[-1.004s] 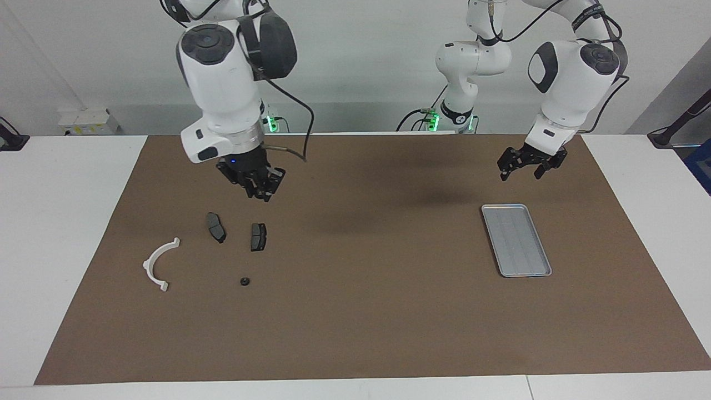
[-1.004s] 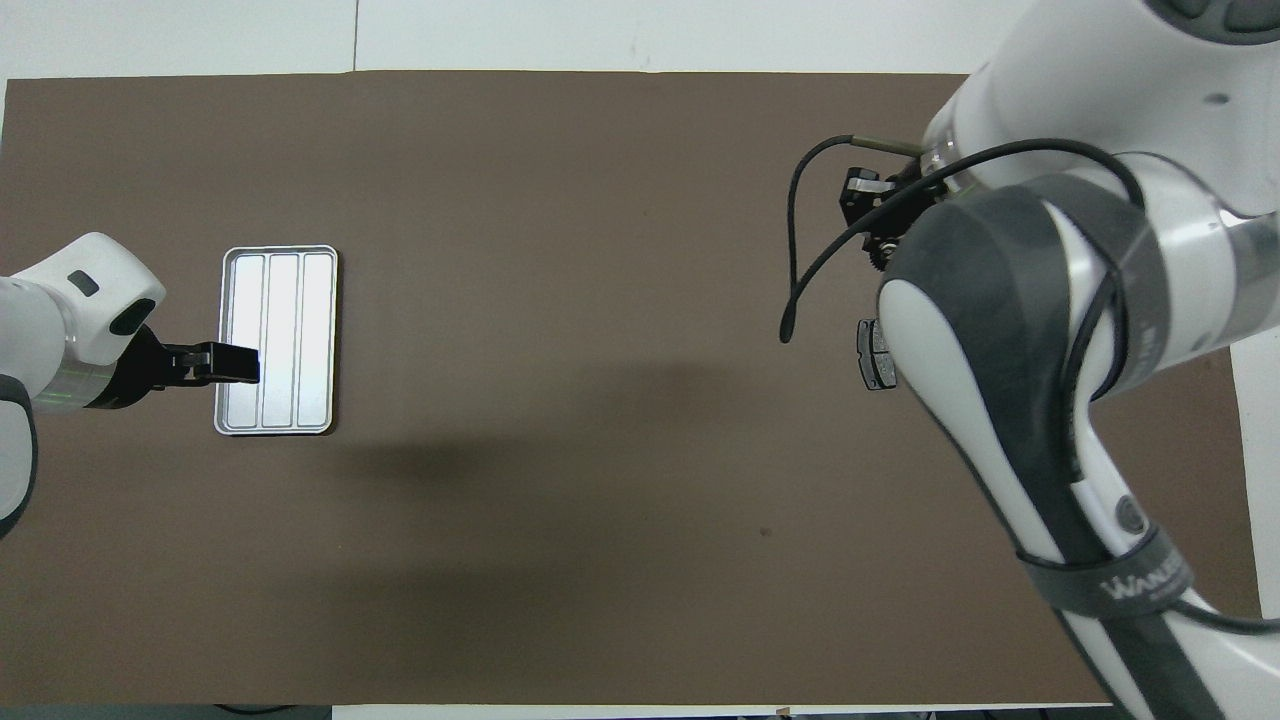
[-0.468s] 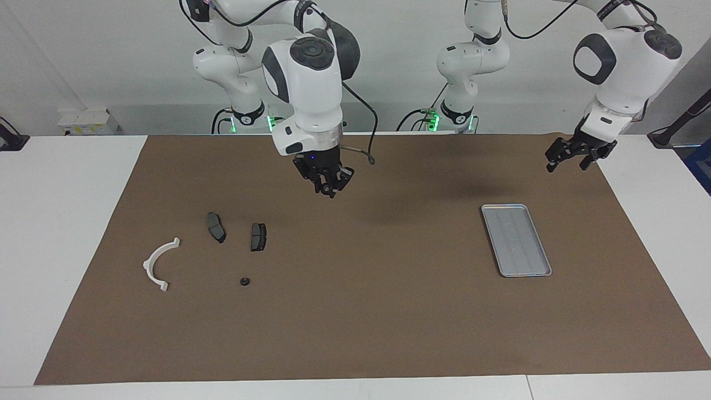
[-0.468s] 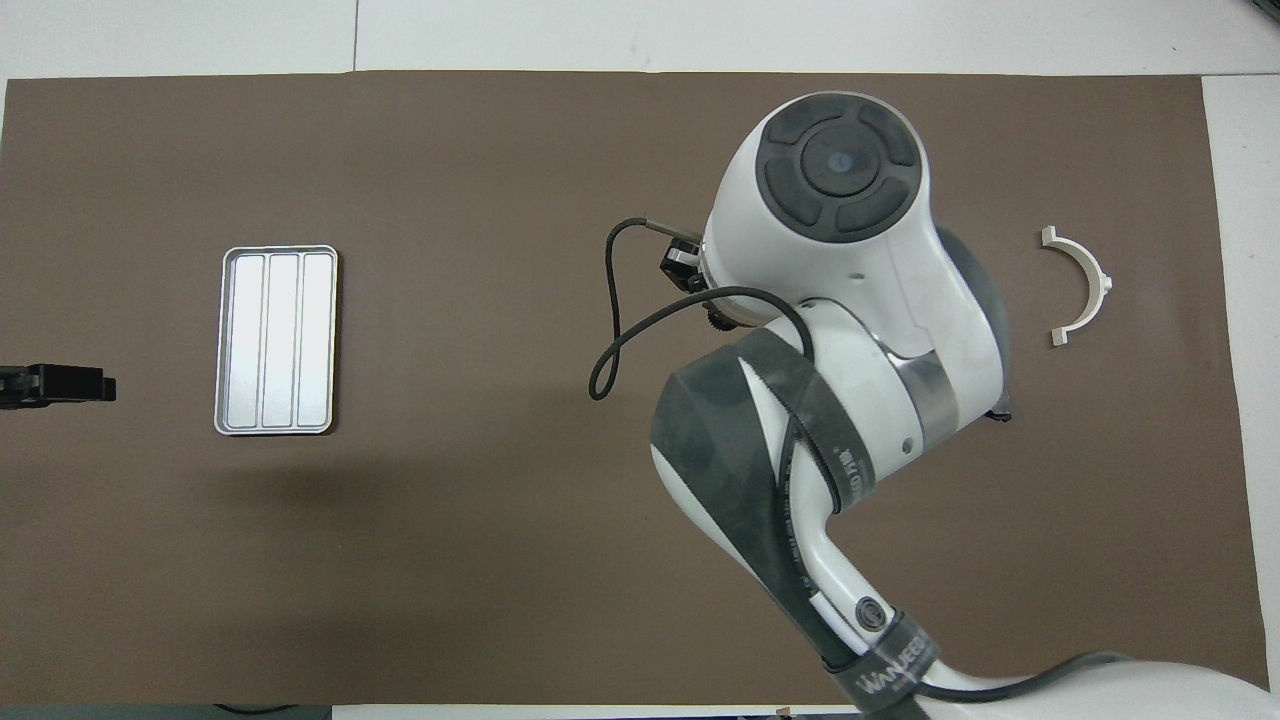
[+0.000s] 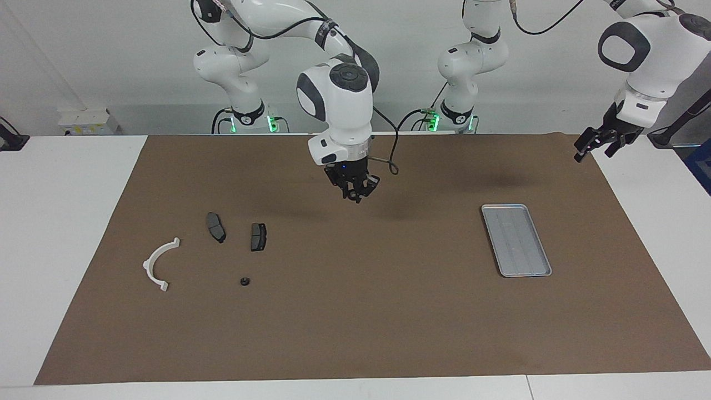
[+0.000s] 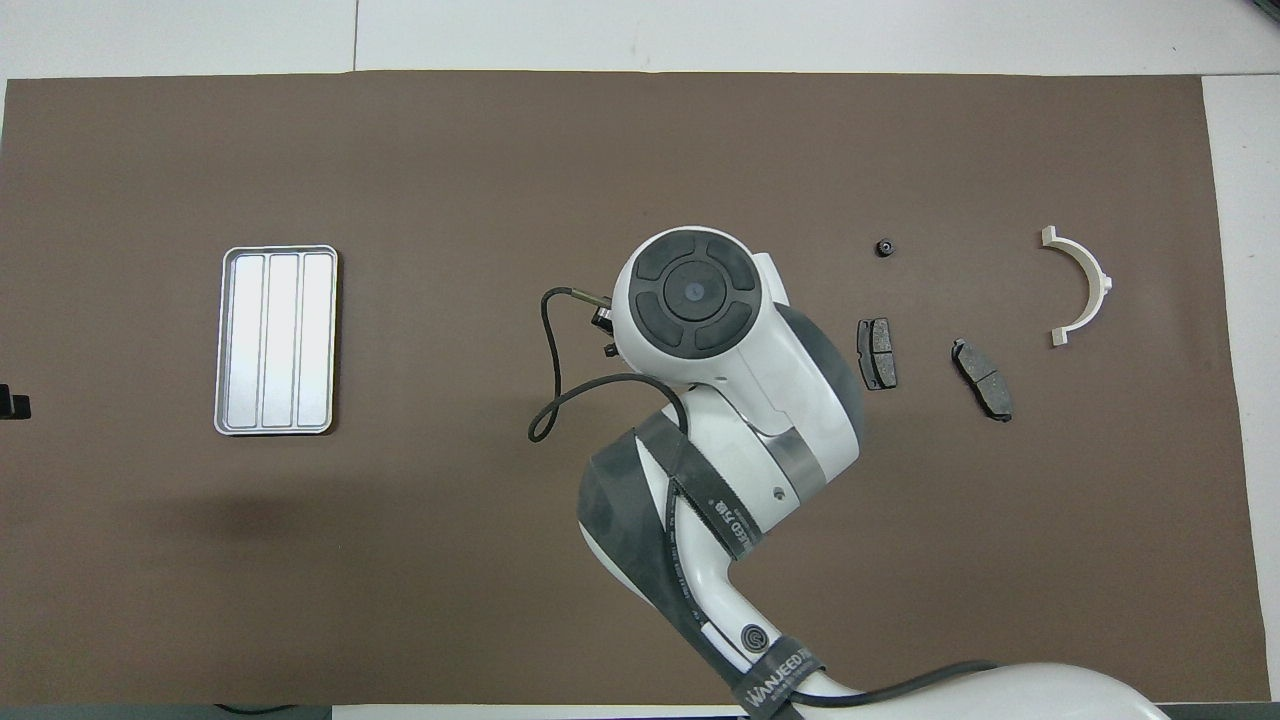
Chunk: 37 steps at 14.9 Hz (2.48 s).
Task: Pick bearing gear from pile to tray
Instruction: 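Carry the gear to mid-table with the right gripper and release it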
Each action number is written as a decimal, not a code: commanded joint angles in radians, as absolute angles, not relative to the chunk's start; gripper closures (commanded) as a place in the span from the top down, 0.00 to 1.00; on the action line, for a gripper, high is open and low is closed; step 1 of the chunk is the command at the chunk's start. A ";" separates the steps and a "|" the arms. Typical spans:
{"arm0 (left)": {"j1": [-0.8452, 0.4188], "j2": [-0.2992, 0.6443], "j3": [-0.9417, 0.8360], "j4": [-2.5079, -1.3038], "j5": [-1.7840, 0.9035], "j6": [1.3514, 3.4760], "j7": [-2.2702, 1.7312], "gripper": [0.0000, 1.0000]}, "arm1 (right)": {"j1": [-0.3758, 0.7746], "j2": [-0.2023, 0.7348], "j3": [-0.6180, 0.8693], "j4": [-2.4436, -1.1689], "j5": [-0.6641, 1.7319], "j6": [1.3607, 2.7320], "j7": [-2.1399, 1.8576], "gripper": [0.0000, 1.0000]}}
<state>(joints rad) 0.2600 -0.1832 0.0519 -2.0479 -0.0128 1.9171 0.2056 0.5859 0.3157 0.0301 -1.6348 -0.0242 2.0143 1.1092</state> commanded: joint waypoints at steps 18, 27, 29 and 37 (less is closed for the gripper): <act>0.242 -0.202 0.034 -2.063 -0.002 1.902 0.184 1.00 | 0.713 0.502 0.031 -1.741 -0.032 2.261 1.212 0.00; -0.021 -0.192 0.035 -2.063 -0.002 1.937 -0.122 1.00 | 0.712 0.492 0.026 -1.718 -0.040 2.229 1.264 1.00; -0.060 -0.192 0.034 -2.063 -0.002 1.936 -0.162 1.00 | 0.695 0.479 0.022 -1.675 -0.040 2.162 1.256 1.00; -0.305 -0.125 0.034 -2.046 -0.002 2.012 -0.447 1.00 | 0.507 0.321 0.021 -1.580 -0.046 1.977 1.001 1.00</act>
